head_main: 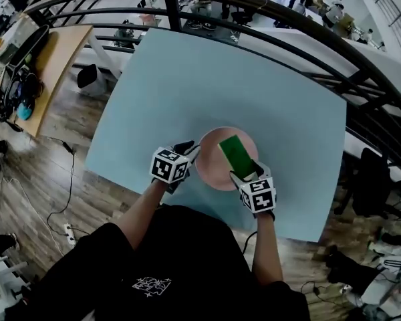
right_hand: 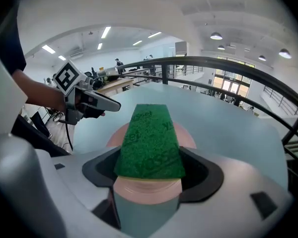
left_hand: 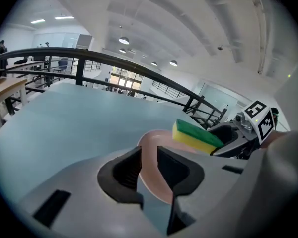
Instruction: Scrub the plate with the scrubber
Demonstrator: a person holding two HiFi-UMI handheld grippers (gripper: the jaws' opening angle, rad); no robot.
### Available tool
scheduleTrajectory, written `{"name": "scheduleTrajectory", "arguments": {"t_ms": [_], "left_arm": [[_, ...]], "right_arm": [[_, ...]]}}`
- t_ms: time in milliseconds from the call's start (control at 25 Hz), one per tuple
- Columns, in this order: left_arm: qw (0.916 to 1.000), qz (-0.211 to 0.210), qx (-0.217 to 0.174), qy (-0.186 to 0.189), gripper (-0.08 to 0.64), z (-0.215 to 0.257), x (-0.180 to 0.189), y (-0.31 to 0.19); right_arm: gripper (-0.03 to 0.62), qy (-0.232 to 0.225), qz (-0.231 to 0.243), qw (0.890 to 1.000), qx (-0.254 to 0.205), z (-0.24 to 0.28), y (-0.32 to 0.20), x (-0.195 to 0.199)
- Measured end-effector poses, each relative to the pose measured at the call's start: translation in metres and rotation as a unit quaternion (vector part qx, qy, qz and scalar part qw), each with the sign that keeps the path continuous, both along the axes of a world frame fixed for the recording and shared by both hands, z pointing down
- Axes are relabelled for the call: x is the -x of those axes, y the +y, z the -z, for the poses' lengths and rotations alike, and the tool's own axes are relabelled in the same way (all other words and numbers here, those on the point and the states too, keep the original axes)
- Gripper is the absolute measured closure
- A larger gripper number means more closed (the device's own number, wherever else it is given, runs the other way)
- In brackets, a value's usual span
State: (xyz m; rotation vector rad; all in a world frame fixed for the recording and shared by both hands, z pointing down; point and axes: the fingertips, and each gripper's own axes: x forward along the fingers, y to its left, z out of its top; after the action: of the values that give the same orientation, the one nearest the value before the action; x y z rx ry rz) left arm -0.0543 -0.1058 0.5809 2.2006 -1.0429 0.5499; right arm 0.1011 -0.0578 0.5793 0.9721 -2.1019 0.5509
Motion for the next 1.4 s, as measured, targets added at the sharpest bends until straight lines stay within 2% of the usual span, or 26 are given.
{"name": "scheduleTrajectory", "arguments": {"t_ms": [200,520,680,920,1160,1400], "left_arm": [[0.9985,-0.018,0.049,-0.017,0.463,-0.038,-0.004,-0.003],[0.9936,-0.043,0.1,-0.033,0.463,-0.075,-0.01,-0.003],[0.9924,-0.048,0.105,-0.044,0.465,-0.082,-0.005,-0.008],[0.9903,-0.063,0.118,-0.038,0.486,-0.087,-0.012,-0.009],[0.9876,-0.083,0.118,-0.063,0.492,-0.088,-0.014,-0.014],[0.9867,-0.085,0.12,-0.069,0.5,-0.086,-0.019,-0.014]], "right_arm": [[0.259,0.043,0.019,0.999,0.025,-0.025,0.005,0.004],[0.259,0.071,0.035,0.995,0.059,-0.055,0.009,0.023],[0.259,0.081,0.053,0.993,0.066,-0.062,0.008,0.037],[0.259,0.106,0.082,0.988,0.072,-0.073,0.005,0.045],[0.259,0.132,0.098,0.983,0.081,-0.082,-0.005,0.041],[0.259,0.129,0.077,0.985,0.084,-0.081,-0.022,0.033]]}}
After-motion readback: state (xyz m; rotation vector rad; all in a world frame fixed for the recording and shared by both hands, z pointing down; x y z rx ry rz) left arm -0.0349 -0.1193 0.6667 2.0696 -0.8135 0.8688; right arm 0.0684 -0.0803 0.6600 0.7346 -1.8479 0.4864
